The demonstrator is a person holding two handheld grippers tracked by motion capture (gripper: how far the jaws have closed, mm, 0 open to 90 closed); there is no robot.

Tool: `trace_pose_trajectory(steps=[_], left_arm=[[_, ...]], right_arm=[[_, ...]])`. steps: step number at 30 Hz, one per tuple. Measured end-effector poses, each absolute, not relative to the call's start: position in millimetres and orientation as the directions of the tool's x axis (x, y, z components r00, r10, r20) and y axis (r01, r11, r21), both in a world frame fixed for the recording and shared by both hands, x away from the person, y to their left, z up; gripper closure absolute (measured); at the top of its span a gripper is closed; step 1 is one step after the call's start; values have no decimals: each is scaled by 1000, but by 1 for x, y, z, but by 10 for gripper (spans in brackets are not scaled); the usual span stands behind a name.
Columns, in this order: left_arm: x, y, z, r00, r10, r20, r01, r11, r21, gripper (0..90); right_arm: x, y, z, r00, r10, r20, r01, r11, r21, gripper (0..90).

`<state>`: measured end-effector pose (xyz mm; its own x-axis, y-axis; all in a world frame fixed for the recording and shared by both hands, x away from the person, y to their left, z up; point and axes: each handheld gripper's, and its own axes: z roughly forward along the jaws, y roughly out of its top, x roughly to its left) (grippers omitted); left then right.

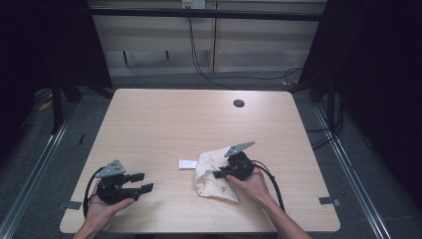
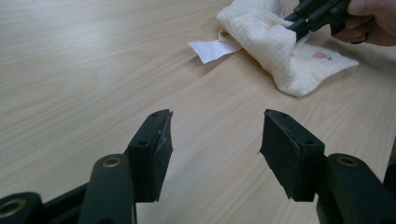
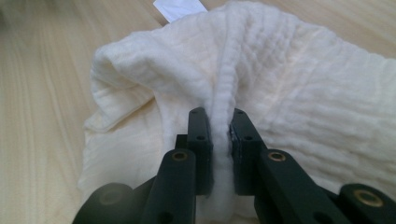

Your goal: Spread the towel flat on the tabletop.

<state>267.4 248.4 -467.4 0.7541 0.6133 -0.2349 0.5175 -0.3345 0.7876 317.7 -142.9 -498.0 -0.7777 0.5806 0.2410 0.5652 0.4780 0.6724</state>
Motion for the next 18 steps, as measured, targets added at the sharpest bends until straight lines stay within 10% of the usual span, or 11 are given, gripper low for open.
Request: trace_pose_trajectory(steps=[18], left_arm=[[268, 208, -467, 833, 512, -213, 462, -430, 776, 415]], right_arm=[[293, -111, -494, -816, 519, 254, 530, 497, 687, 632]])
